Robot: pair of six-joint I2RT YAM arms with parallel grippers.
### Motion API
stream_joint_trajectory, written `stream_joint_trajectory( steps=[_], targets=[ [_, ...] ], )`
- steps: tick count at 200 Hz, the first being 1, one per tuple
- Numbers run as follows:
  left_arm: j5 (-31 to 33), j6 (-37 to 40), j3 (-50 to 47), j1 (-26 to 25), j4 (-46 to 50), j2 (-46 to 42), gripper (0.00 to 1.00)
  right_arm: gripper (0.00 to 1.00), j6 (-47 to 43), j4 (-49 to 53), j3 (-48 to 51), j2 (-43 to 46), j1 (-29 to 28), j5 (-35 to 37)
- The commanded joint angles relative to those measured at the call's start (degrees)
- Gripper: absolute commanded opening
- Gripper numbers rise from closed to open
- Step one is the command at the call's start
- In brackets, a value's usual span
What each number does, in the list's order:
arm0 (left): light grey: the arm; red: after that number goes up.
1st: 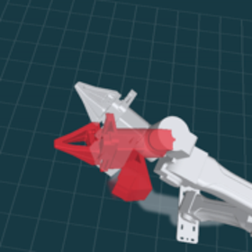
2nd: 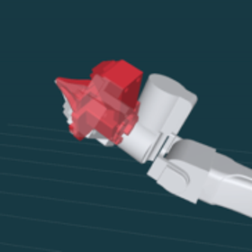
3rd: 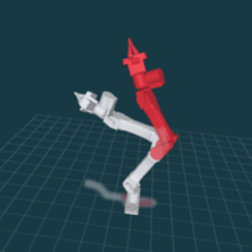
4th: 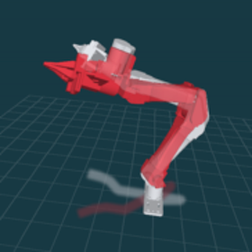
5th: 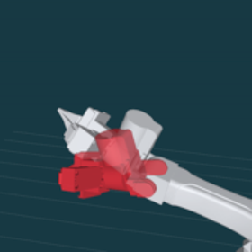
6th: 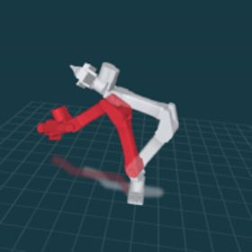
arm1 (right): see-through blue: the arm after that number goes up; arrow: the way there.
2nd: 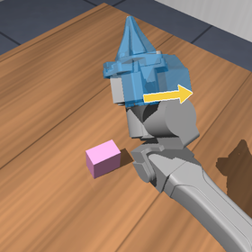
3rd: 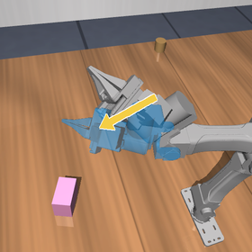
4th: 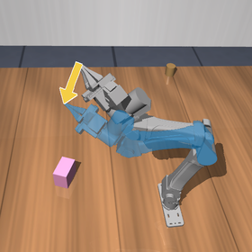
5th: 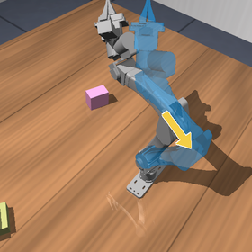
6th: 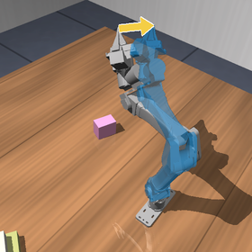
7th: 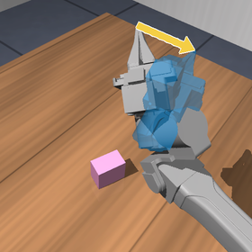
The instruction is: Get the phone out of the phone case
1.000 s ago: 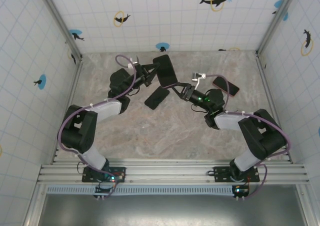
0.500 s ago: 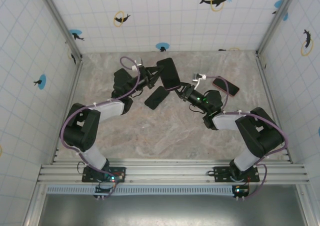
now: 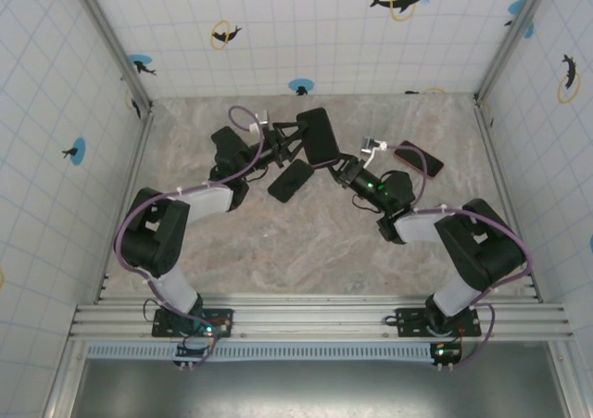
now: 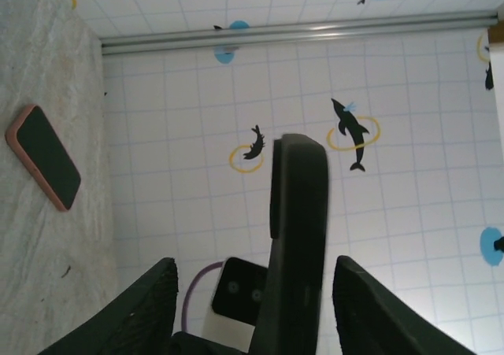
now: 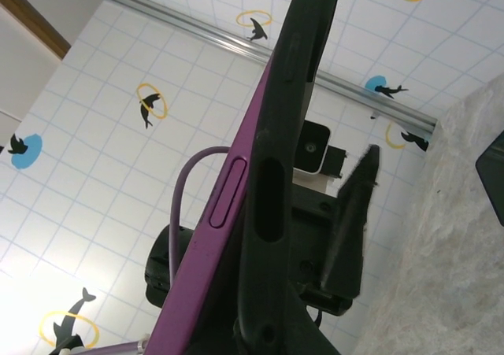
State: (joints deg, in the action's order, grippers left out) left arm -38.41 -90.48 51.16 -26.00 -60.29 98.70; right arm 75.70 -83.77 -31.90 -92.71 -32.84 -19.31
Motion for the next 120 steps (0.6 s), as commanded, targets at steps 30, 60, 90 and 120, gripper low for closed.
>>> stream_joint_trajectory(
  steps=[30, 60, 90, 120],
  targets=[
    [2.77, 6.56, 0.23, -0.44, 9.57, -5.19, 0.7, 0.0, -0.56, -10.59, 0.72, -1.81, 1.44, 3.74],
    [7.93, 9.03, -2.75, -2.25, 15.84, -11.35, 0.71, 0.0, -1.6, -9.73, -0.05, -2.51, 1.64, 5.54],
    [16.89, 6.82, -8.53, -7.09, 15.75, -17.05, 0.72, 0.0, -3.9, -7.45, -0.45, -2.48, 1.4, 8.65],
    [25.64, 5.17, -10.66, -12.52, 14.57, -19.6, 0.7, 0.0, -6.12, -5.62, -0.62, -2.31, 0.55, 11.42]
  ],
)
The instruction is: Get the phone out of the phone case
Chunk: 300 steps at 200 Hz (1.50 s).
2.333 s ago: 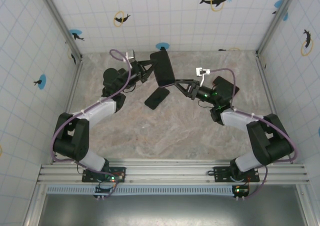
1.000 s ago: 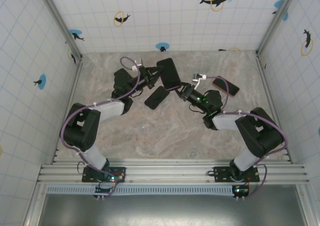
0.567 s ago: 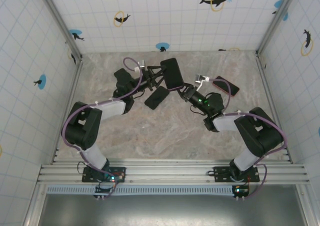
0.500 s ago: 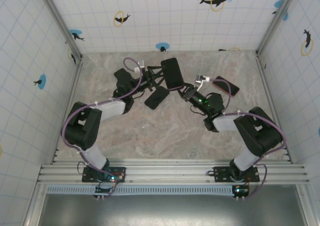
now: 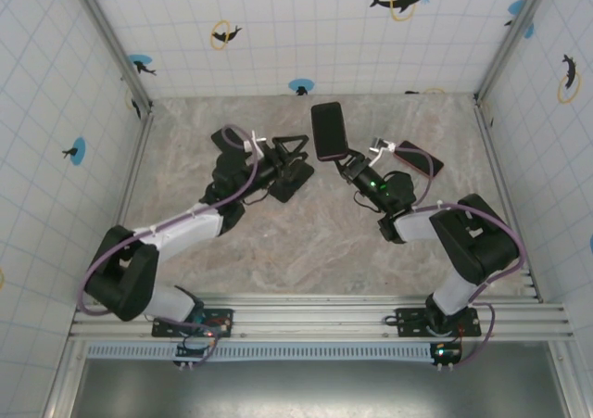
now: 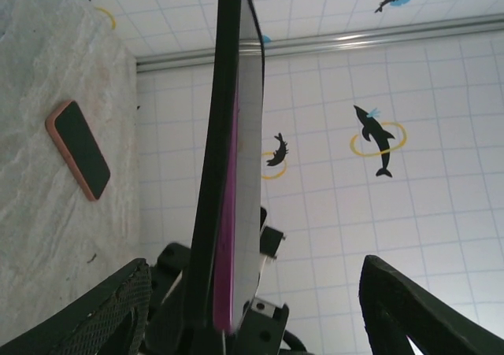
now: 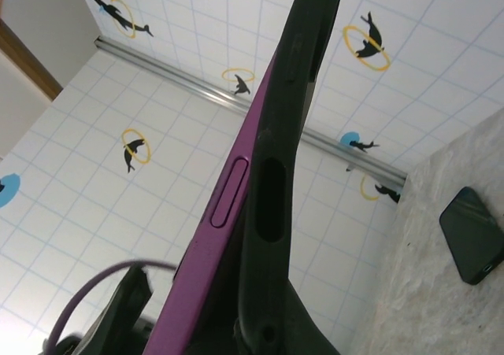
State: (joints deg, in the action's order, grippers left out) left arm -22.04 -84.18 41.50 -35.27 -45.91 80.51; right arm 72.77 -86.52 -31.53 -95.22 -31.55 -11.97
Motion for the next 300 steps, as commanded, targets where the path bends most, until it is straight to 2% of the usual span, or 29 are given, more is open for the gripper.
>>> stream_joint_trajectory(
  steps=[1, 27, 51, 118, 193, 214, 256, 300],
  targets=[
    [9.46, -1.19, -1.03, -3.42, 0.15, -1.37, 0.7, 0.0, -3.22, -2.82, -0.99, 0.21, -0.81, 4.11],
    [13.15, -3.49, -0.63, -6.89, -2.57, 0.14, 0.67, 0.0, -4.38, -2.34, -0.64, 0.39, -1.46, 6.1],
    [14.43, -6.25, -0.77, -8.01, -7.15, 2.35, 0.63, 0.0, -4.88, -2.31, -0.15, 0.56, -1.83, 6.87],
    [13.95, -7.98, 2.41, -9.11, -10.7, 6.41, 0.55, 0.0, -6.66, -1.55, 0.41, 1.18, -2.45, 7.48],
    [14.23, -7.89, 1.08, -12.62, -9.29, 5.82, 0.54, 0.0, -6.33, -3.17, 1.05, 0.89, -1.81, 8.08],
    [14.76, -9.41, -0.71, -12.73, -12.15, 6.15, 0.53, 0.0, -6.24, -3.43, 0.9, 1.09, -1.82, 7.71],
    [14.74, -7.05, 3.81, -12.37, -10.28, 7.61, 0.5, 0.0, -6.02, -3.84, 1.35, 1.65, -2.11, 7.31],
    [15.75, -8.28, 2.85, -12.03, -12.01, 9.64, 0.46, 0.0, -6.02, -3.83, 1.99, 2.92, -2.11, 6.79]
  ],
)
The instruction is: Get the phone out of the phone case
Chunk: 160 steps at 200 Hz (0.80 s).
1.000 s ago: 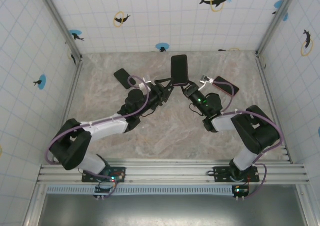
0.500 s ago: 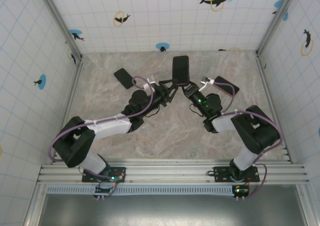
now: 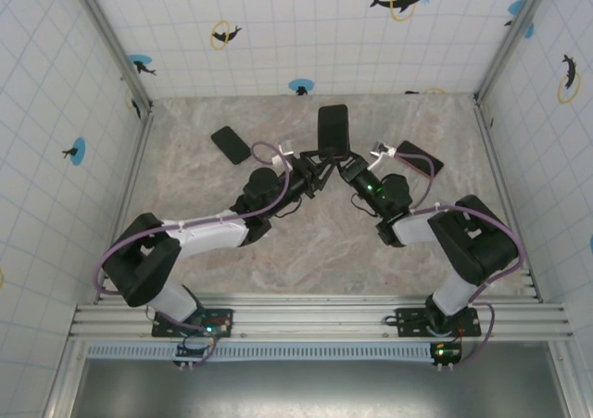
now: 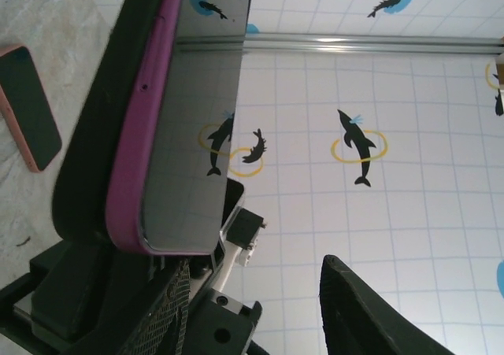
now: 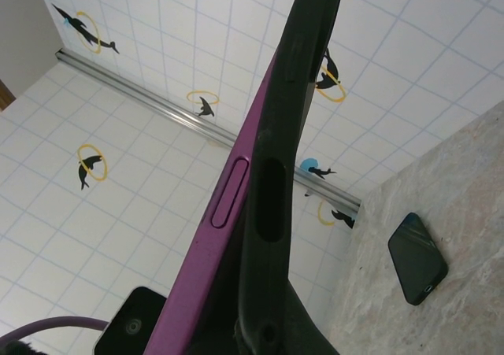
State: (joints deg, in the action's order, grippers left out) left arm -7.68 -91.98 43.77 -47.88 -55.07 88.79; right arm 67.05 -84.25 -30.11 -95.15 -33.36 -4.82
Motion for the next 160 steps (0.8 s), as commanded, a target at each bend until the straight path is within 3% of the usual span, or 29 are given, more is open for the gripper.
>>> stream_joint_trajectory(
  steps=[1, 111, 137, 160],
  targets=[
    [1.37, -0.48, 0.64, 0.59, -2.85, 1.41, 0.46, 0.0, -0.32, -6.1, 0.62, 2.91, -0.3, -0.36],
    [3.34, 2.51, 0.68, 2.66, 1.62, 0.72, 0.44, 0.0, -1.37, -6.08, 2.07, 4.98, -0.67, -0.05],
    [6.06, 2.36, 1.07, 2.66, 1.31, 0.87, 0.38, 0.0, -2.19, -5.53, 2.27, 5.33, -1.27, 0.72],
    [4.77, 2.52, 4.61, 2.44, 0.4, 2.66, 0.36, 0.0, -3.26, -4.14, 2.15, 5.59, -2.28, 1.65]
  ],
)
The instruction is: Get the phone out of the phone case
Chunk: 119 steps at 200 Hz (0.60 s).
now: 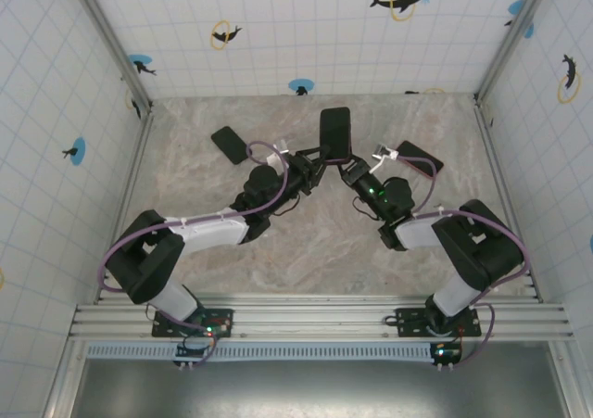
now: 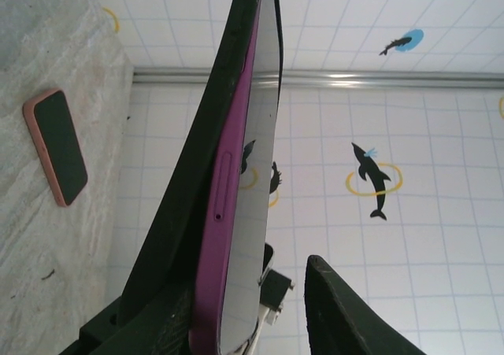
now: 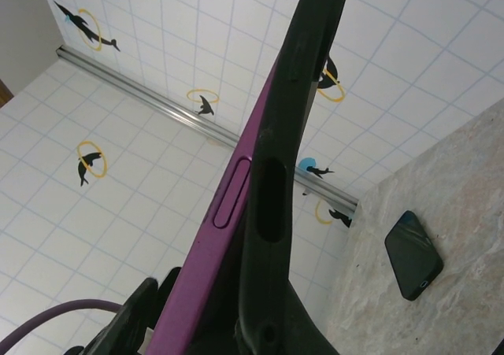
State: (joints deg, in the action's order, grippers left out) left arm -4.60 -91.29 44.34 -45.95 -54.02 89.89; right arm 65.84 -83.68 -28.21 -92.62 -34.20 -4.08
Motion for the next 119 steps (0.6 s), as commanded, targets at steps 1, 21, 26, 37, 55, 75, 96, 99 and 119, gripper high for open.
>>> stream_joint_trajectory(
  steps=[1, 21, 26, 37, 55, 75, 96, 99, 119],
  targets=[
    [1.65, 1.86, 4.2, 0.51, -0.65, 1.68, 0.36, 0.0, -2.09, -4.68, 0.21, 3.06, -1.47, 1.0],
    [1.11, 1.34, 5.23, 0.25, -1.38, 2.77, 0.3, 0.0, -2.21, -4.65, 0.47, 2.88, -1.84, 2.08],
    [1.01, 1.22, 5.21, 0.25, -1.71, 2.96, 0.27, 0.0, -2.29, -4.57, 0.47, 2.82, -1.92, 2.29],
    [0.69, 0.98, 5.36, 0.2, -2.25, 3.26, 0.22, 0.0, -2.45, -4.23, 0.44, 2.79, -2.18, 2.57],
    [-0.11, 0.93, 5.78, 0.16, -2.83, 3.54, 0.12, 0.0, -2.56, -3.53, 0.61, 2.71, -2.34, 3.11],
    [-0.41, 1.09, 5.61, 0.09, -2.82, 3.13, 0.04, 0.0, -2.56, -2.3, 0.86, 2.71, -2.37, 4.18],
    [-0.49, 1.2, 5.28, -0.01, -2.55, 2.46, 0.01, 0.0, -2.89, 0.01, 0.63, 2.71, -2.42, 5.29],
    [-0.43, 1.24, 5.25, -0.01, -2.52, 2.41, 0.0, 0.0, -2.91, 0.42, 0.61, 2.64, -2.45, 5.57],
    [-0.92, 1.29, 5.18, -0.4, -2.66, 1.82, 0.0, 0.0, -3.3, 1.84, 0.91, 2.19, -2.44, 7.84]
  ],
)
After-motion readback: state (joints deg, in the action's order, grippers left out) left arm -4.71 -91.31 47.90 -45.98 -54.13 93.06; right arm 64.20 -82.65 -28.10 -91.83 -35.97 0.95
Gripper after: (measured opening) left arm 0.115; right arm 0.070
